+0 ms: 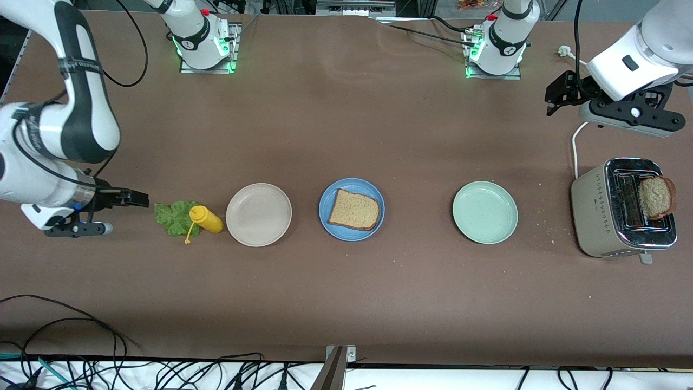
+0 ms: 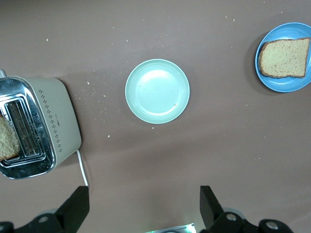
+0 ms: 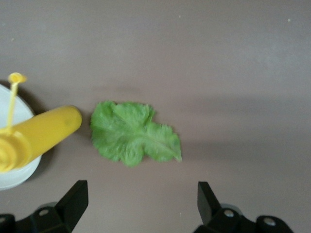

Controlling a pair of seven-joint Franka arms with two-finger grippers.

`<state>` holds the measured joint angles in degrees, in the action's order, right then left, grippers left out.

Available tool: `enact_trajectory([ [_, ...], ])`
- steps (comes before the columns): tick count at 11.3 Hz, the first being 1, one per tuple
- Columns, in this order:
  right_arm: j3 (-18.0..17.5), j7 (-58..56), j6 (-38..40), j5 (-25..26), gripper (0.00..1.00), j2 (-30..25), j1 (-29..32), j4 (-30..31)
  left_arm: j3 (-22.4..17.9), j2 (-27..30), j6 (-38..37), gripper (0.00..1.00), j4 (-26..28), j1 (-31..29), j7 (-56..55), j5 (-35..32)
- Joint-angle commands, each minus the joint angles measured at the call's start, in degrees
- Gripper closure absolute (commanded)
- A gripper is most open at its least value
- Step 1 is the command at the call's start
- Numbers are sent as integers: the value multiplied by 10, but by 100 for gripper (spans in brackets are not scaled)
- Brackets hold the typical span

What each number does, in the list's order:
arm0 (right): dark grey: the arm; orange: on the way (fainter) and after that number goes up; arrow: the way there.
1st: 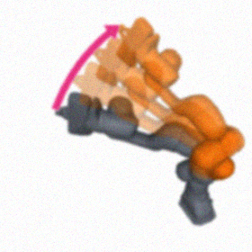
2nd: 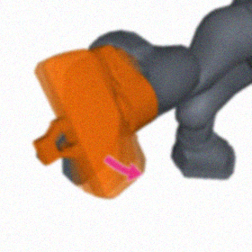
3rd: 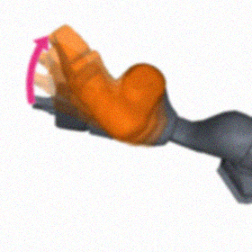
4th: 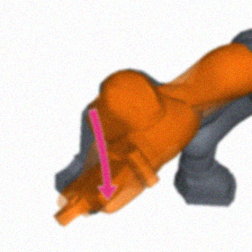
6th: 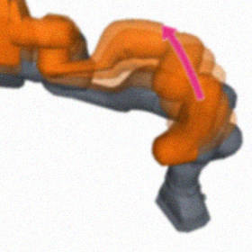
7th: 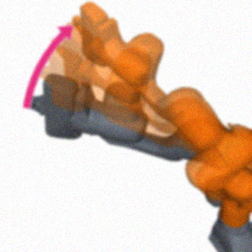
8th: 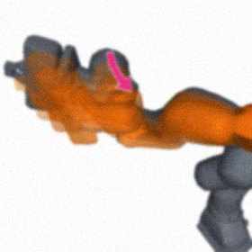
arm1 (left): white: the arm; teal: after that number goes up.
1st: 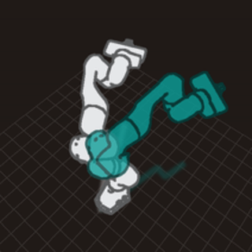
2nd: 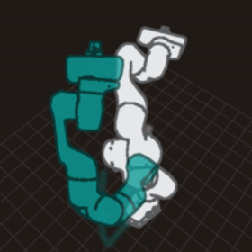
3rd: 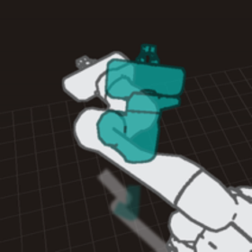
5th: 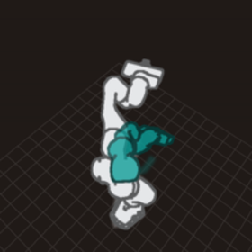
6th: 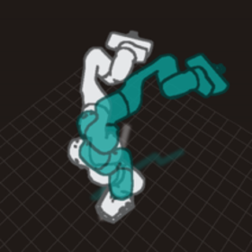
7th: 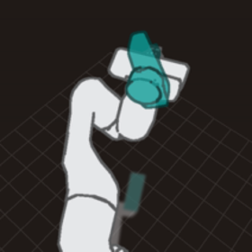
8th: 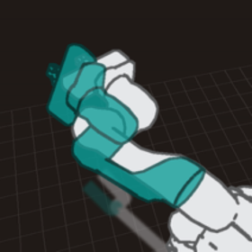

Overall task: Make sandwich in blue plate with both arms
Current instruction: 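Lower the right gripper onto the green lettuce leaf and grasp it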

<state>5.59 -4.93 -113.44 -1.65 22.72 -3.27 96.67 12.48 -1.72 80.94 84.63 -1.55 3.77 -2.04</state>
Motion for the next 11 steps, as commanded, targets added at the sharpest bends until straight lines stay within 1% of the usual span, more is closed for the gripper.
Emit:
enact_trajectory([
  [1,-6,-12,-183,-5,0,-20,3,146,-21,44,20,0,57,21,-4,9],
  [2,-7,-25,-208,-9,0,-17,3,171,-25,52,24,0,70,23,-4,9],
  [4,-7,-41,-242,-10,0,-2,4,190,-30,47,17,0,64,22,-5,7],
  [7,-8,-41,-294,-9,0,37,3,189,-30,42,11,0,61,14,2,8],
  [9,-8,-49,-347,-6,0,67,4,187,-30,41,10,0,61,8,3,11],
  [11,-8,-60,-368,-8,2,81,4,187,-30,41,10,0,60,7,-2,11],
])
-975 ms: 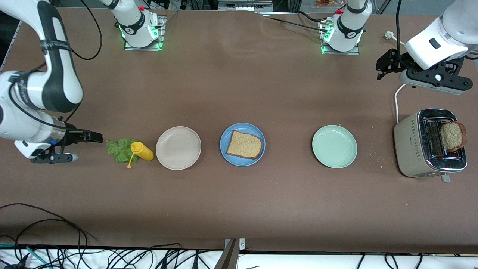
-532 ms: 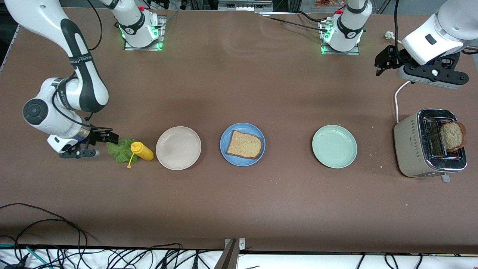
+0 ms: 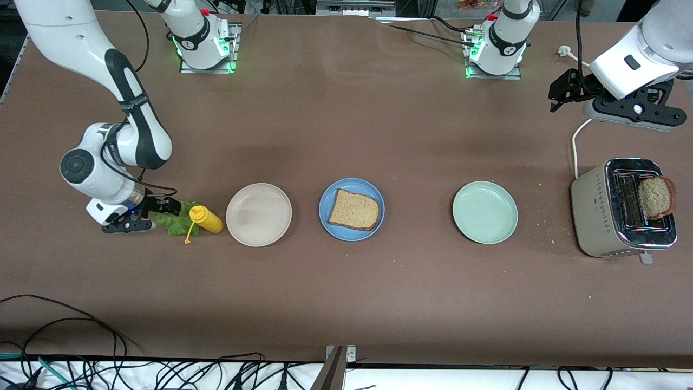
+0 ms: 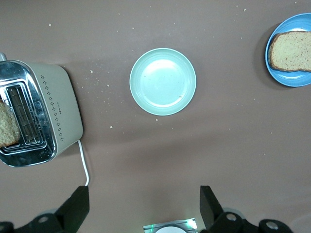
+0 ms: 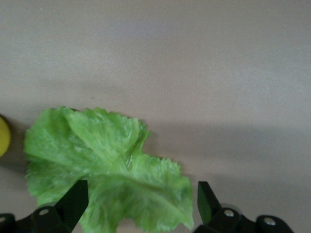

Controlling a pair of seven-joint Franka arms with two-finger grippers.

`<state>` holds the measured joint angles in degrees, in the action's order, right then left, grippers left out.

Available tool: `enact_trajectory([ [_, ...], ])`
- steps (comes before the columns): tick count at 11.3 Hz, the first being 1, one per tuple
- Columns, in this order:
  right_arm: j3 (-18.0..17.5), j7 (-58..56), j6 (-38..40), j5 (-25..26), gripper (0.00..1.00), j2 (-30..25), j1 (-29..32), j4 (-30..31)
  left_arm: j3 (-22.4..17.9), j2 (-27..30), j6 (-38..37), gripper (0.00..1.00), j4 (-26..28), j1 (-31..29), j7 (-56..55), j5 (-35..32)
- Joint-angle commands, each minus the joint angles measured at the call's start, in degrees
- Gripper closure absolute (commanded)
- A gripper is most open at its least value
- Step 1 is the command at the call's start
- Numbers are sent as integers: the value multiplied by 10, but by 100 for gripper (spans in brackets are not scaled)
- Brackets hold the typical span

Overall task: Make sandwich in blue plate with both arms
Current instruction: 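Lower the right gripper onto the green lettuce leaf and grasp it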

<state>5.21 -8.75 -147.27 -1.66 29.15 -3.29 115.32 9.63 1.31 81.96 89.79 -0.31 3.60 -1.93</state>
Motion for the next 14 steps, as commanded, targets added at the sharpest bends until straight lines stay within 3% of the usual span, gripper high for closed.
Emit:
enact_trajectory([
  [1,-4,-34,-29,-7,21,18,4,0,-1,11,0,0,9,-7,4,10],
  [4,-4,-71,-22,-9,100,3,4,3,-1,10,0,0,8,-7,4,8],
  [14,-27,-71,202,-11,100,-164,3,-2,0,4,-1,0,0,-4,7,8],
])
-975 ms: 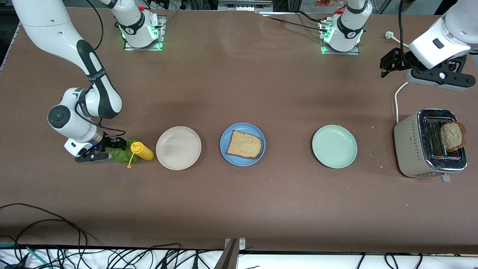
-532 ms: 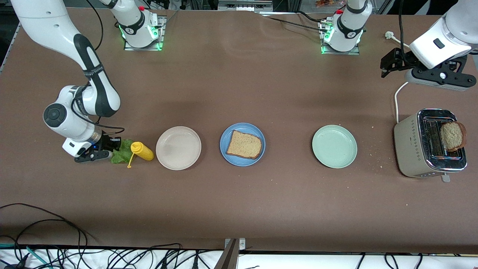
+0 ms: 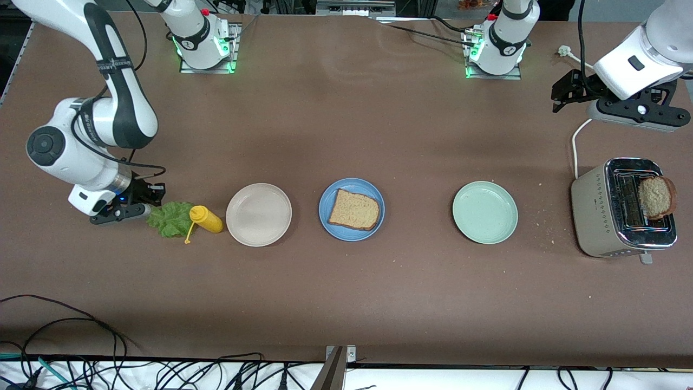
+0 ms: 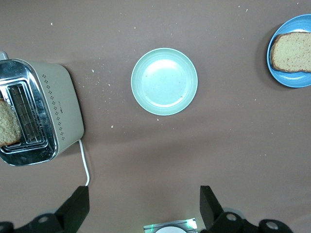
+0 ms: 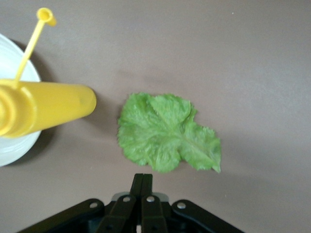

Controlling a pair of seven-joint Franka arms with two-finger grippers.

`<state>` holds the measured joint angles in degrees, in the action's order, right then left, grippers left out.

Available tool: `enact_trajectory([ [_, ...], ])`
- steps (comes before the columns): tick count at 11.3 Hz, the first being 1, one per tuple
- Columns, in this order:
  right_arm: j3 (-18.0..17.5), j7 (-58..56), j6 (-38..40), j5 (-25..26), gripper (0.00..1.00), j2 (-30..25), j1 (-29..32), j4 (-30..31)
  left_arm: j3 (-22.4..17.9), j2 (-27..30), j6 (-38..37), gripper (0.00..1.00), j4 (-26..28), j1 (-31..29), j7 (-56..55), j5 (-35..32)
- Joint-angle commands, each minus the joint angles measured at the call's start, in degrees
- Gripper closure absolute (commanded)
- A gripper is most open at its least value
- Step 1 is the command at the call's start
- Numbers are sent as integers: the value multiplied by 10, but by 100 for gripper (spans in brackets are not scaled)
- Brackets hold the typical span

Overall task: Make sandwich in blue plate with both arms
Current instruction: 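Lower the right gripper onto the green lettuce leaf and grasp it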

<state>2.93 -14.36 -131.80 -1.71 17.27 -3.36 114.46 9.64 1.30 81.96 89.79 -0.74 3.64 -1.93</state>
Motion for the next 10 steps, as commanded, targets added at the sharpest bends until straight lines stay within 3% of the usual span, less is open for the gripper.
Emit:
enact_trajectory([
  [1,-4,-13,72,-11,100,-66,0,7,3,5,-1,0,1,5,5,6],
  [4,-5,-14,128,-11,100,-101,-1,-1,5,5,-7,0,2,4,5,6],
  [7,-4,-30,76,-11,100,-8,6,-24,5,5,-8,0,0,2,5,6],
  [8,-3,-52,29,-19,20,25,10,-28,5,5,-10,0,2,2,5,6],
  [9,-2,-72,-24,-36,0,56,17,-28,5,5,-10,0,1,2,6,6],
  [10,-3,-95,-63,-44,0,90,26,-30,5,5,-10,0,2,1,6,6],
])
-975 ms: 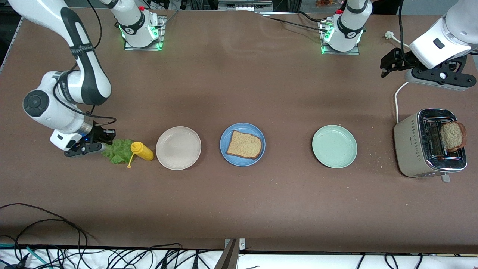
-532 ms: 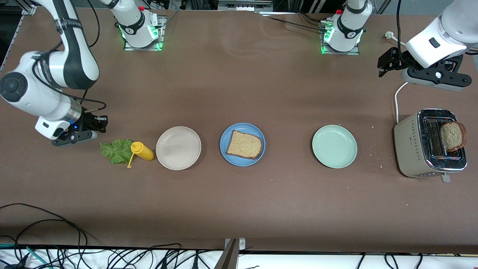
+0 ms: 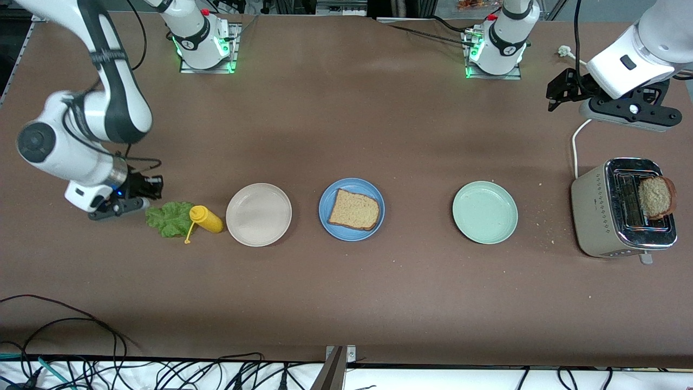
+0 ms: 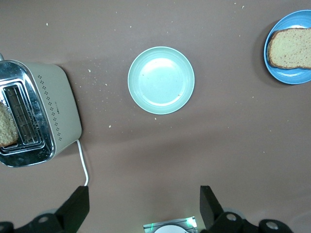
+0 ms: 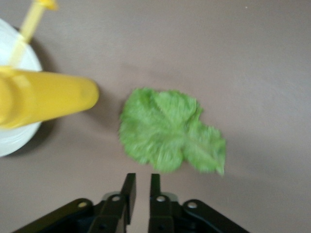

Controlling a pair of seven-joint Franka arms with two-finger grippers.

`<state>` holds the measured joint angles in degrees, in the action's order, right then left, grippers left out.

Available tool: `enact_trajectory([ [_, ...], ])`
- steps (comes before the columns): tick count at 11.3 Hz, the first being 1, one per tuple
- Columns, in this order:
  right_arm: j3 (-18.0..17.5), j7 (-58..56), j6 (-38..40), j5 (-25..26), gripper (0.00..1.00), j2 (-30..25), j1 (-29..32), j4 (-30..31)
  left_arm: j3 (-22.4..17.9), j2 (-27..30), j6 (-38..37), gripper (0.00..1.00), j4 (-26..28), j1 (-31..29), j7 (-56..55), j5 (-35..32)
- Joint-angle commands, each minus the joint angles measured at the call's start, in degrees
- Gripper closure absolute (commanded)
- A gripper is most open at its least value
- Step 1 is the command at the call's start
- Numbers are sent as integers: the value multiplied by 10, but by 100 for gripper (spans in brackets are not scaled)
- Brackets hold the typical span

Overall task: Make sandwich in blue plate with both arms
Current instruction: 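Lower the right gripper onto the green lettuce leaf and grasp it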

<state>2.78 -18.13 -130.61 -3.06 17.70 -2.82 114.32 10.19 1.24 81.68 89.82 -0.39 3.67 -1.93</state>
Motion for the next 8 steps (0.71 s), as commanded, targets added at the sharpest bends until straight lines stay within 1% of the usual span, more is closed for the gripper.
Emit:
enact_trajectory([
  [1,-1,-72,-116,-47,0,118,23,-37,-1,5,-8,0,1,-1,6,6],
  [2,-1,-90,-137,-67,0,132,23,-38,-1,5,-8,0,0,-1,5,6],
  [3,-1,-104,-141,-79,0,140,23,-45,-1,6,-8,0,1,-1,5,6],
  [5,-1,-106,-140,-84,0,142,23,-49,-2,5,-8,0,0,-4,6,6],
  [6,-1,-108,-140,-83,10,142,23,-49,-2,5,-9,0,1,-4,6,7],
  [7,-1,-123,-139,-81,44,142,23,-49,-2,6,-10,0,1,-4,5,6],
  [8,-1,-133,-141,-83,67,146,23,-49,-2,5,-10,0,0,-4,5,6],
])
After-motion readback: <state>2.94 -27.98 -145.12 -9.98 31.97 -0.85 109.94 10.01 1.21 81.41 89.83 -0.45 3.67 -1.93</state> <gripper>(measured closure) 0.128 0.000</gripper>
